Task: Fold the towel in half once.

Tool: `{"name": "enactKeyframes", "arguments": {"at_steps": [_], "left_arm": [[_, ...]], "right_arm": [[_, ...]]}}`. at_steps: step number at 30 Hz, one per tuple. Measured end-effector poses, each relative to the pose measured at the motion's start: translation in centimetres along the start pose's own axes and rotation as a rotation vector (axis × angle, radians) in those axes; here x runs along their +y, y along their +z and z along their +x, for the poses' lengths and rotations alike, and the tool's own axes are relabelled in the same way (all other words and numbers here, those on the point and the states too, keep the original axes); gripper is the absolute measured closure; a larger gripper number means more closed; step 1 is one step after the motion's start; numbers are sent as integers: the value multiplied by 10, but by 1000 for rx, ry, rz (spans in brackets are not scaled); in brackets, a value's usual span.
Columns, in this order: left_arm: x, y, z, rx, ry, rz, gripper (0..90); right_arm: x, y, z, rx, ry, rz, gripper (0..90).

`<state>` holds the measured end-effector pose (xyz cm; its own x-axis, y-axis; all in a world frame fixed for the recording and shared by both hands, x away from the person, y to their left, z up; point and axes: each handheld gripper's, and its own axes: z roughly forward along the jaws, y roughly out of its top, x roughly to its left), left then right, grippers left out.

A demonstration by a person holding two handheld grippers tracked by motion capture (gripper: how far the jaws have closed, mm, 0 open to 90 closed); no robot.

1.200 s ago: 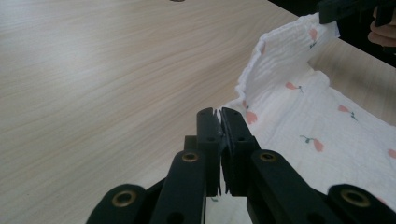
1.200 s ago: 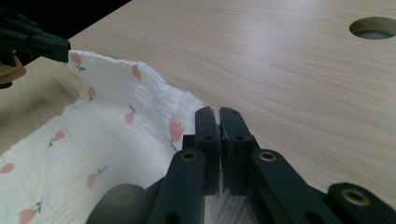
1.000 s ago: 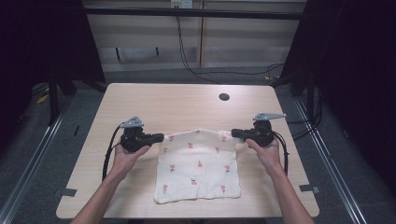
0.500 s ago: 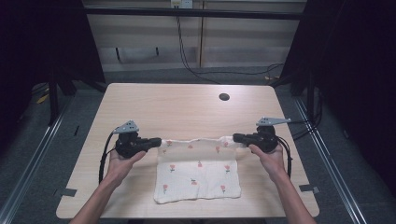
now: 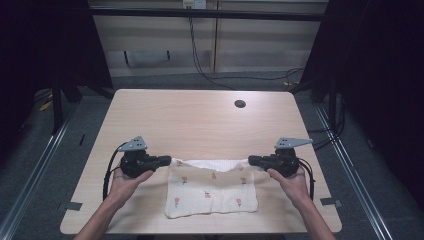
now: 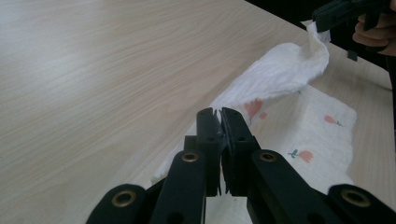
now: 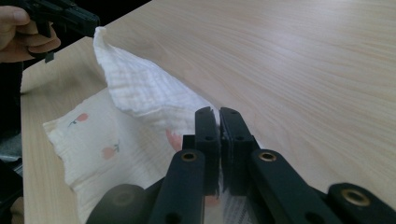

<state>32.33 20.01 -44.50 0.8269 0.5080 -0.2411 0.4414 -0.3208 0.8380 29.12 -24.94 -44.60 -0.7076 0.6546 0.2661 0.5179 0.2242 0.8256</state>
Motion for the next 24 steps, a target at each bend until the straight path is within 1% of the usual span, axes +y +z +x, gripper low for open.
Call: {"name": "enactKeyframes", "arguments": {"at_steps": [2,4,5,7,8,11,14,17,22,24], "left_arm": [[-1,-2,-3,7,8,-2,871],[-1,-4,-6,-4,4,-7,871],[-2,-5,-8,1,12,-1,871],[-3,-7,-11,-2,17,5,871],[-3,-8,-12,-1,25,12,871],[-5,-11,-15,-5,26,16,872],[-8,-12,-18,-4,30,30,871],[-12,-13,-19,-9,27,33,871],[-22,-10,-26,-21,29,82,871],[-23,-11,-28,-27,41,95,871]], "right_arm": [[-1,-3,2,4,0,-3,876],[-2,-6,5,2,-7,-5,876],[-2,-7,6,2,-10,-1,876],[-2,-10,9,3,-15,2,876],[-3,-11,10,1,-20,6,876],[-3,-13,13,-2,-25,15,875],[-4,-15,13,-2,-23,9,876],[-7,-16,15,-6,-23,9,876],[-17,-15,18,-8,-23,38,875],[-22,-15,20,-5,-22,47,875]]}}
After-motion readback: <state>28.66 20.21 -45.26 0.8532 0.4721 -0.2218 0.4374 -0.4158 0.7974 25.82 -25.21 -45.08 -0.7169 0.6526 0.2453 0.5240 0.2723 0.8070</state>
